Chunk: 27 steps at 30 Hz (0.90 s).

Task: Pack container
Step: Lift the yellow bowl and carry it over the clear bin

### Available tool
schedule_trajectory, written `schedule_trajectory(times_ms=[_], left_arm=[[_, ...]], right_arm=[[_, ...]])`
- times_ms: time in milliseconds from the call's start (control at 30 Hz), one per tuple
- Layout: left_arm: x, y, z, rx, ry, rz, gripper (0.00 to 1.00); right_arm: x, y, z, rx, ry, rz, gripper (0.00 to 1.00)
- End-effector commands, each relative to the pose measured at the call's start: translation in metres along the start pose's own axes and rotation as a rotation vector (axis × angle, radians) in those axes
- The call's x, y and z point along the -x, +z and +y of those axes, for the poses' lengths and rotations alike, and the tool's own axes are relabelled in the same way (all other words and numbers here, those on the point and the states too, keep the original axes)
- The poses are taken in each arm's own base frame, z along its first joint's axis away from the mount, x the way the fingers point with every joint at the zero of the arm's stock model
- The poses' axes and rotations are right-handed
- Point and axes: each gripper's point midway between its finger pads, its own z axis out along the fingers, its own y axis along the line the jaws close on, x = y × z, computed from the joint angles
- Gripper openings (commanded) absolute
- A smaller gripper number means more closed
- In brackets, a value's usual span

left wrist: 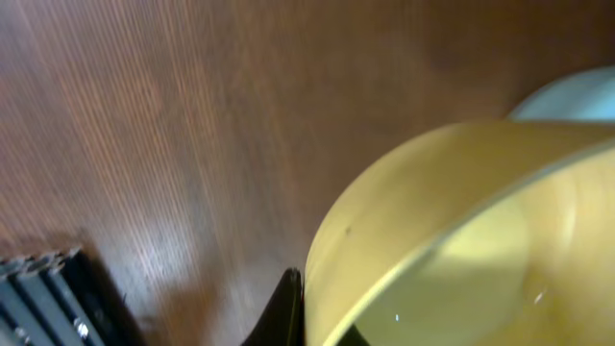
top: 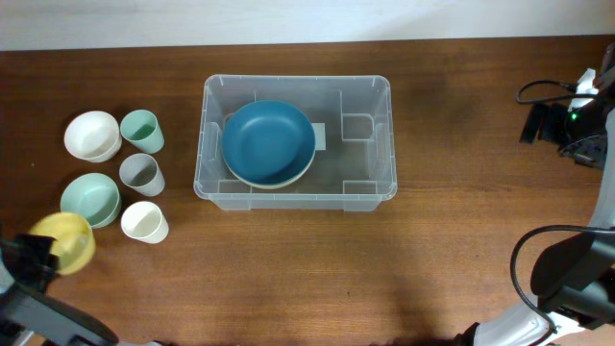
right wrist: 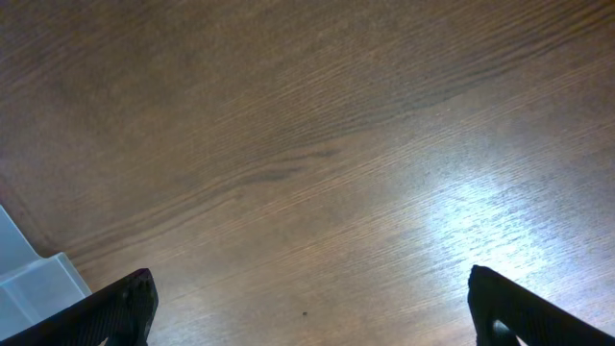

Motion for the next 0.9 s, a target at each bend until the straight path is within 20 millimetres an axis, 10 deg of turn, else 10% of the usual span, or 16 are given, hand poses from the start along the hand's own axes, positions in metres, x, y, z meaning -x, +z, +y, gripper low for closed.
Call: schedule_trajectory(times_ms=[0,267,467,667,867], left_arm=[[0.000,-0.057,-0.032,-0.209,0.018,-0.050,0.01],[-0.068,-0.157,-0.135,-0.780,0.225,-0.005,0.01],[-0.166,-0.198,-0.211,-0.923,0.535,-0.038,0.01],[-0.286,-0.209,-0.266,-0.973,0.788,-0.156,0.01],[-0.356,-0.212,-0.289,-1.018,0.886,-0.293,0.01]], right_arm=[[-0.001,0.002,-0.001,0.002,0.010,0.007,0.99],[-0.001,0.002,-0.001,0.001,0.010,0.007,0.99],[-0.001,0.002,-0.001,0.002,0.010,0.007,0.99],[-0.001,0.002,-0.001,0.002,0.010,0.007,0.99],[-0.001,0.002,-0.001,0.002,0.010,0.007,0.99]])
